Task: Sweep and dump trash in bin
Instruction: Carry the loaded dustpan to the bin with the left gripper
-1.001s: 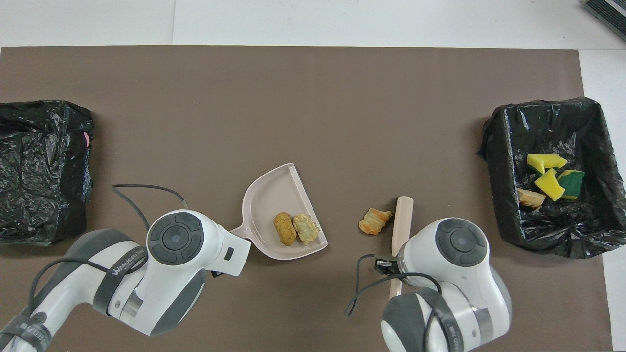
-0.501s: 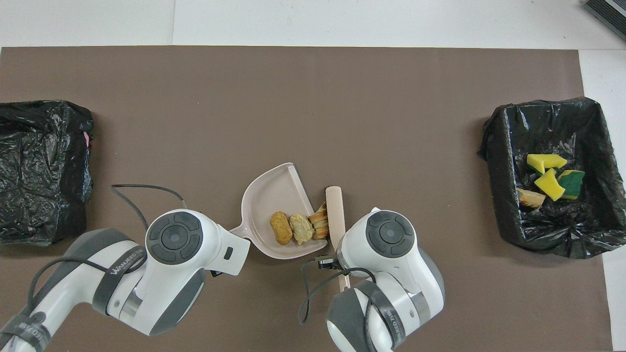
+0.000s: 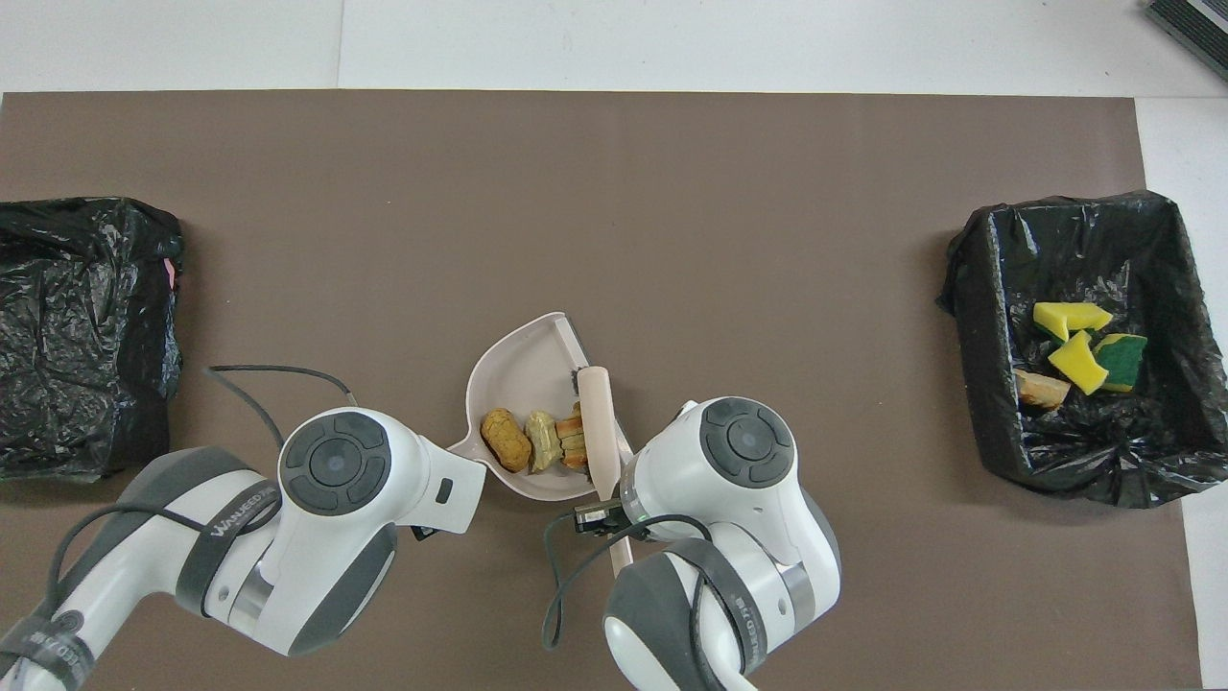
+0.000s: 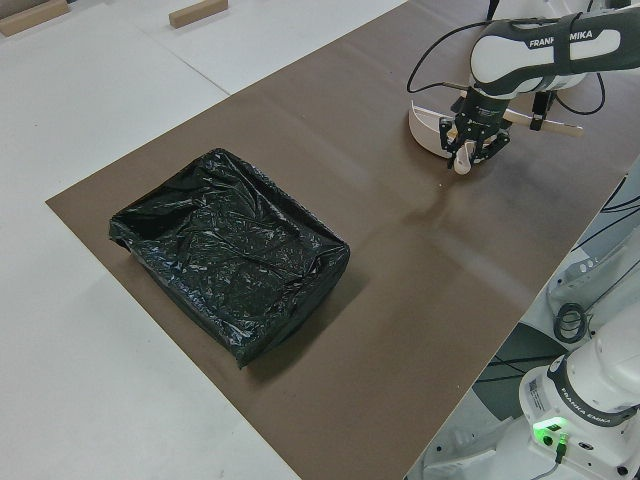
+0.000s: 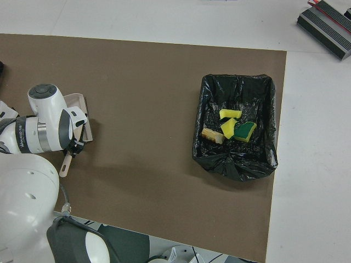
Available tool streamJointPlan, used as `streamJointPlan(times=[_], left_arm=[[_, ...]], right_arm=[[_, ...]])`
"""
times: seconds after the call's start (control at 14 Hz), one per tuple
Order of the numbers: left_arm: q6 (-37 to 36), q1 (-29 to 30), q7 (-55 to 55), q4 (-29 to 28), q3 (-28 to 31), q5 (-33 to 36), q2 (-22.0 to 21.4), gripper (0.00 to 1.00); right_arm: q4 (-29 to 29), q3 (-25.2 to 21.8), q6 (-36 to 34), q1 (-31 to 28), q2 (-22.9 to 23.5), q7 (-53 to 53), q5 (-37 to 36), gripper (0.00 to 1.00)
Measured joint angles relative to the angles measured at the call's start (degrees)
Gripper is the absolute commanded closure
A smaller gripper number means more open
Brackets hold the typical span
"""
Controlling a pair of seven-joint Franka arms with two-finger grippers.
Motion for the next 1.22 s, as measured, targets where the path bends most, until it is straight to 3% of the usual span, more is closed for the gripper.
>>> streamJointPlan(times=[0.21,0.43,0.86,1.22], left_arm=[[0.47,0.11,-2.97,0.00,0.03,-1.83,0.01,1.00],[1.67,0.39,-6.38,0.00,0.06,-2.74,0.11,1.00],[4.11,3.41,-13.00,1.00,0.78,-2.79,-0.04,1.00],[0.67,10.73,-12.93,6.60,1.28,-2.87,-0.95,1.00]], right_arm=[[1.28,-0.33,-9.23,-4.20,-5.11,0.14,0.00,1.00],[1.10,-0.24,-13.38,-3.98,-10.08,4.29,-0.46,1.00],[-1.98,0.73,-12.39,4.62,-13.86,15.28,-1.60,1.00],[-7.30,0.78,-2.99,7.88,-12.78,15.29,-1.67,1.00]])
